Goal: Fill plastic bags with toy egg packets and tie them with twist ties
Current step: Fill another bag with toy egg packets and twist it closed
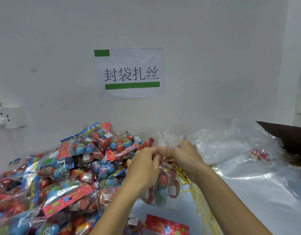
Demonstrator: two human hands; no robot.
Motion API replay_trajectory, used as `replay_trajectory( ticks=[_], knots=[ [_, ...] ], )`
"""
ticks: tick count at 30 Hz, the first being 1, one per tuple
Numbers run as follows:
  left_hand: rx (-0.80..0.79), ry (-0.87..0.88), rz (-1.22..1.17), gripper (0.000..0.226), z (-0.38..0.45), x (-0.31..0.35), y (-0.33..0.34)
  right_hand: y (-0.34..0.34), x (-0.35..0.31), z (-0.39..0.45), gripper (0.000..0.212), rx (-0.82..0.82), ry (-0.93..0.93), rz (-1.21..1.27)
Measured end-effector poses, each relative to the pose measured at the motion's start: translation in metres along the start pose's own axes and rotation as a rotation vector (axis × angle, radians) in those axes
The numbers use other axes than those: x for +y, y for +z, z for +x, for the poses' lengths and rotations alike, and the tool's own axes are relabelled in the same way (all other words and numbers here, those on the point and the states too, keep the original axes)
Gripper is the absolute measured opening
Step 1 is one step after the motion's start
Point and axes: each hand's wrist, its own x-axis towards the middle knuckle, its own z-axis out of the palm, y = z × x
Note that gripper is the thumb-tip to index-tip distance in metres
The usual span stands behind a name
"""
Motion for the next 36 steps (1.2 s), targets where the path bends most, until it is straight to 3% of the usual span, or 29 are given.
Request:
replay_trajectory(
  ticks=[7,15,19,25,31,33,36],
  knots=[
    [-0.136,0.080,-0.111,0.038,0.006,-0.001,-0.008,0.000,-0.004,-0.002,0.027,-0.018,-0.056,0.112],
    [-0.281,-0.038,-0.530,0.039,0.010,-0.017,-0.019,0.001,-0.008,-0.004,0.032,-0.112,-0.083,0.201],
    [-0.269,-0.033,-0.583,0.038,0.011,-0.017,-0.022,0.001,-0.010,-0.008,0.015,-0.228,-0.097,0.185],
    [-0.333,0.074,-0.508,0.043,0.008,-0.016,-0.031,-0.007,-0.014,-0.015,0.026,-0.475,-0.047,0.250],
    [-0.363,0.071,-0.580,0.044,0.006,-0.012,-0.031,-0.007,-0.020,-0.017,0.009,-0.305,-0.213,0.097],
    [-0.375,0.036,-0.610,0.045,0.004,-0.010,-0.030,-0.006,-0.020,-0.016,0.016,-0.281,-0.254,0.064],
    [-0.437,-0.026,-0.663,0.038,0.002,-0.012,-0.031,-0.007,-0.018,-0.016,0.007,-0.260,-0.243,0.013]
  ],
)
